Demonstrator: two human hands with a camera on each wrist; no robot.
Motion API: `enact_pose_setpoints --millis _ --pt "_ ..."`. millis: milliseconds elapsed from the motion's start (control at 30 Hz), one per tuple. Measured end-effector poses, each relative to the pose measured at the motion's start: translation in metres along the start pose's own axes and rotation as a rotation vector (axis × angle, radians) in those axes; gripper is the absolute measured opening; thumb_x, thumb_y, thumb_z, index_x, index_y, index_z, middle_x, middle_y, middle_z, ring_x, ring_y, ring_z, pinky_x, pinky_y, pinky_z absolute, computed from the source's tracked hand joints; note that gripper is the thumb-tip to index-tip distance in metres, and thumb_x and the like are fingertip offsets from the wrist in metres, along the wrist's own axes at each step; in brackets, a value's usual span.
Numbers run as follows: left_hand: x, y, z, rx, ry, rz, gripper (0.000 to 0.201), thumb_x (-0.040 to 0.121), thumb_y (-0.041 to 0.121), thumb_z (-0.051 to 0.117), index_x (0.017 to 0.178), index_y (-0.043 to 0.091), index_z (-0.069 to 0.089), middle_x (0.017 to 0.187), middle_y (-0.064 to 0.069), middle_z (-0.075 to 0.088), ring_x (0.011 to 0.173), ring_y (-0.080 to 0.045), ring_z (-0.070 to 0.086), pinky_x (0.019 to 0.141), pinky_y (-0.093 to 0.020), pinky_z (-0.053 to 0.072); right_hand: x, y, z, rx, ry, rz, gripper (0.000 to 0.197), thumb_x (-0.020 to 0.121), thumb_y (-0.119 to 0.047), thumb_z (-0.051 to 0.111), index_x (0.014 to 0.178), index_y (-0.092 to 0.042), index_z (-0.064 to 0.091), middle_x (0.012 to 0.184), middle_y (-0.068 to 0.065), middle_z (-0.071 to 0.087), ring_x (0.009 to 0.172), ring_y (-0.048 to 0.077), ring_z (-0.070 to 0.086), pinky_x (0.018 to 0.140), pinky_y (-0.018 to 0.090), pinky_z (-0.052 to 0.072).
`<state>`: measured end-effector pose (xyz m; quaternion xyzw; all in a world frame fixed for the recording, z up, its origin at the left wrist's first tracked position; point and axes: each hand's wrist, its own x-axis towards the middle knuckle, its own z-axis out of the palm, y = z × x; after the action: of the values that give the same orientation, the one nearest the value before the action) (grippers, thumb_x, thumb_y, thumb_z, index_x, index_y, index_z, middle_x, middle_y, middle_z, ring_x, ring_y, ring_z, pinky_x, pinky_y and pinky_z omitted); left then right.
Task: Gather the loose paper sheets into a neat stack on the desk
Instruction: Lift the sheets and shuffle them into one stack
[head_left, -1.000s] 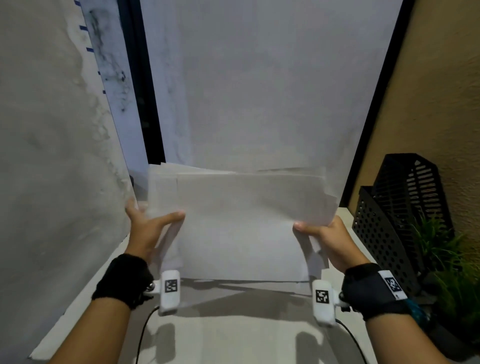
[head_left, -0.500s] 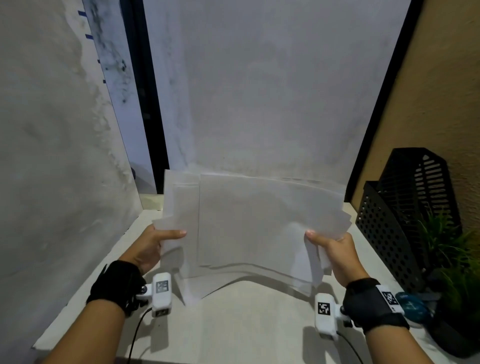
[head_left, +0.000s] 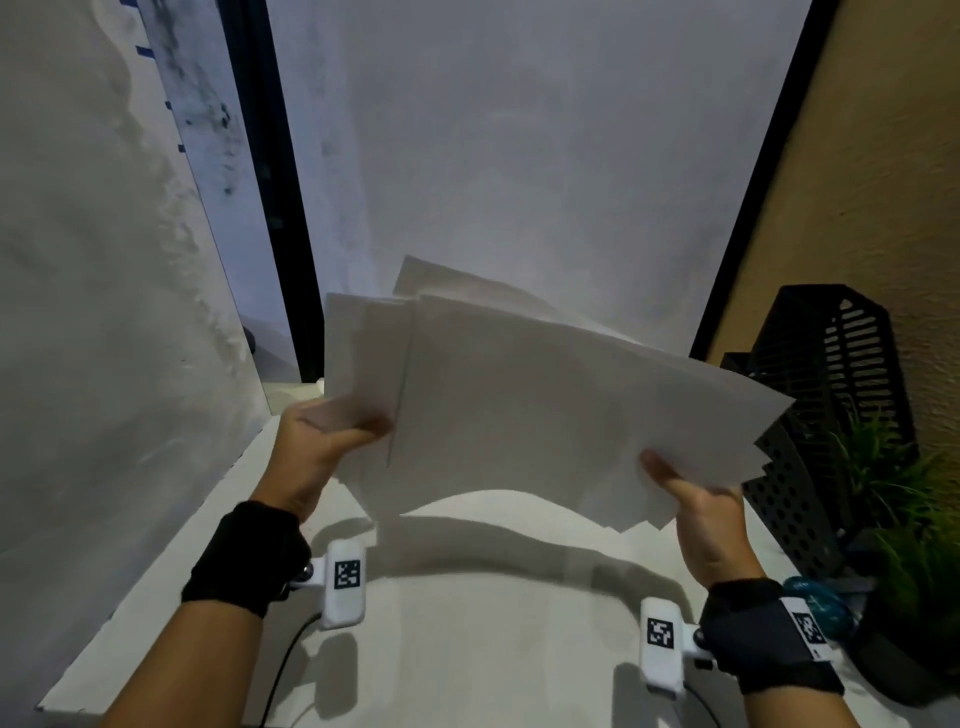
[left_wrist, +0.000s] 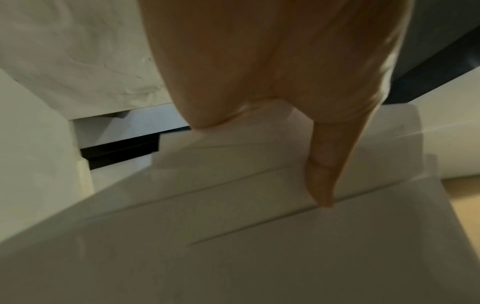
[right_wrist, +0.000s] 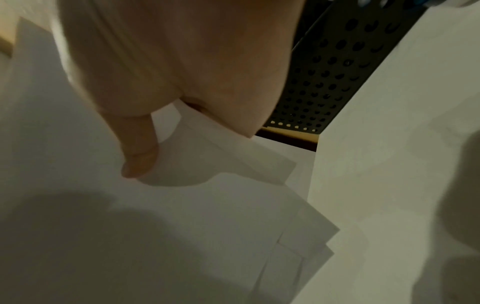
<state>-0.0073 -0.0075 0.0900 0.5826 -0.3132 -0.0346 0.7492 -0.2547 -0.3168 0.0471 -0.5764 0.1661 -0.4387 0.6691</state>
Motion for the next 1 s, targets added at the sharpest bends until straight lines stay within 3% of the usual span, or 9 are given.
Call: enact_pose_setpoints --millis 133,233,333,400,500,633,767,900,1000 --pt "0.003 -0.010 -0.004 -0.009 -0.220 -0.160 0.085 0.051 0.006 0.094 0.130 0.003 0.061 0.118 -0.015 0.074 0.107 -0.030 0.072 0.089 -0.039 0.060 0.006 0.011 -0.011 -0.026 -0.026 0.066 0.063 0.074 -0.013 0.082 0.133 -0.004 0.060 0.121 0.014 0.072 0.114 0.033 0.067 0.099 0.045 0.052" --pt "-0.013 -0.038 -0.006 0.093 -0.243 -0.320 0.087 0.035 0.030 0.101 0.113 0.005 0.074 0.112 -0.013 0.078 0.107 -0.034 0.072 0.090 -0.039 0.060 0.000 0.025 -0.013 -0.058 -0.002 0.100 0.081 0.057 -0.034 0.095 0.127 -0.006 0.064 0.113 0.008 0.076 0.109 0.030 0.070 0.088 0.038 0.059" --pt "-0.023 -0.052 0.000 0.164 -0.138 -0.272 0.054 0.043 0.024 0.093 0.093 0.011 0.081 0.099 -0.010 0.081 0.096 -0.029 0.075 0.086 -0.040 0.059 -0.005 0.030 -0.011 -0.089 0.027 0.086 0.045 0.075 -0.009 0.085 0.116 -0.011 0.068 0.102 -0.002 0.079 0.106 0.025 0.071 0.079 0.024 0.061" --pt "-0.020 -0.048 0.006 0.127 -0.075 -0.250 0.038 0.052 0.013 0.091 0.089 0.012 0.081 0.091 -0.005 0.081 0.084 -0.020 0.076 0.077 -0.034 0.059 -0.001 0.025 -0.008 -0.133 0.042 0.099 0.035 0.082 -0.003 0.080 0.114 -0.009 0.070 0.101 0.000 0.079 0.102 0.025 0.073 0.083 0.031 0.059" --pt "-0.009 -0.041 0.008 0.124 -0.065 -0.244 0.037 0.058 0.011 0.088 0.093 0.010 0.076 0.087 0.002 0.081 0.079 -0.017 0.076 0.067 -0.024 0.059 0.004 0.012 -0.002 -0.192 0.019 0.095 0.029 0.083 -0.006 0.081 0.110 -0.011 0.072 0.100 0.003 0.079 0.094 0.022 0.074 0.085 0.038 0.058" --pt "-0.018 -0.050 0.000 0.083 -0.144 -0.346 0.059 0.045 0.023 0.072 0.099 0.000 0.071 0.091 -0.010 0.078 0.090 -0.033 0.069 0.078 -0.036 0.054 0.000 0.014 -0.004 -0.258 -0.024 0.157 0.018 0.083 -0.005 0.080 0.099 -0.011 0.074 0.094 0.008 0.079 0.094 0.034 0.073 0.085 0.051 0.059" --pt "-0.050 -0.055 -0.001 -0.163 -0.252 -0.441 0.083 0.052 0.022 0.092 0.126 0.001 0.061 0.119 -0.019 0.073 0.108 -0.037 0.070 0.085 -0.038 0.059 -0.012 0.023 -0.007 -0.261 0.015 0.151 0.012 0.085 -0.003 0.076 0.096 -0.009 0.074 0.098 0.017 0.077 0.092 0.037 0.072 0.085 0.051 0.057" --pt "-0.059 -0.057 0.016 -0.028 0.031 -0.315 0.060 0.059 0.013 0.092 0.114 0.003 0.071 0.107 -0.013 0.078 0.097 -0.031 0.075 0.075 -0.033 0.061 -0.018 0.022 0.001 -0.208 0.035 0.113 0.016 0.085 -0.002 0.077 0.095 -0.014 0.075 0.088 0.002 0.080 0.089 0.027 0.072 0.080 0.040 0.058" --pt "-0.049 -0.052 0.021 -0.018 0.124 -0.243 0.051 0.063 0.002 0.091 0.111 0.001 0.074 0.104 -0.010 0.080 0.092 -0.024 0.076 0.080 -0.034 0.060 -0.016 0.014 0.006 -0.156 0.031 0.080 0.020 0.083 0.001 0.077 0.099 -0.012 0.074 0.088 0.001 0.079 0.085 0.020 0.072 0.079 0.034 0.058"
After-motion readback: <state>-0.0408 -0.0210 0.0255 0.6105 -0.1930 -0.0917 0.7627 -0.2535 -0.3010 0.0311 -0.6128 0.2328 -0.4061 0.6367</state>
